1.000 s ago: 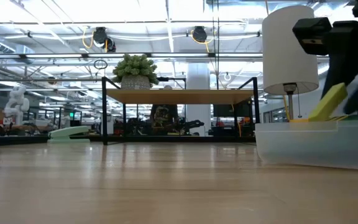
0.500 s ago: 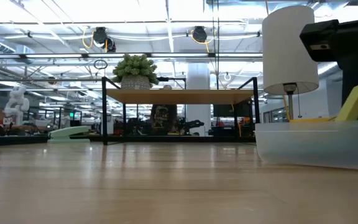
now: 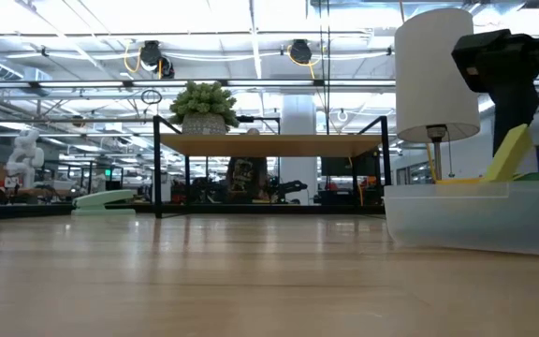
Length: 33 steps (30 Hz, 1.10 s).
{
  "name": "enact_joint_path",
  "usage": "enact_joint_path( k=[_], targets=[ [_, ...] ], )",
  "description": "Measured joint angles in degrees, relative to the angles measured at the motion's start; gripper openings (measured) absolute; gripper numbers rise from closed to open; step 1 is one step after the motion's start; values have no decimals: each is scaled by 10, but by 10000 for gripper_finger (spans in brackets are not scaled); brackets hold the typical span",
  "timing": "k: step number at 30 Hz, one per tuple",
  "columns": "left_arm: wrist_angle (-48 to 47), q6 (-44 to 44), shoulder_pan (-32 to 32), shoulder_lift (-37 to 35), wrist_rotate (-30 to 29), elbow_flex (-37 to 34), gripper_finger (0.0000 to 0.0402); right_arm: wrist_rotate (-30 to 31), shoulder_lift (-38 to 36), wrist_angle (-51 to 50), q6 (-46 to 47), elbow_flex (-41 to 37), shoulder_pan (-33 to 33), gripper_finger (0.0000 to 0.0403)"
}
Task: Pack school essentials
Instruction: Put the yellow eraser into the purple supply box, then return to Home Position
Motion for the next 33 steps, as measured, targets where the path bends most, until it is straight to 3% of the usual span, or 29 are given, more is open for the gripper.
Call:
enact_joint_path(
  k=[7,10,23,33],
  targets=[
    [-1,0,0,0,0,0,225,-22,0,-13,13,0,-1,324],
    [-1,0,0,0,0,0,225,-45,0,-15,20,0,-1,313],
    [-1,-1,0,0,-1,0,225,-40,0,-26,48,0,4,248],
    [-1,0,0,0,-1,0,225,6,0,-35,56,0,4,291]
  ],
)
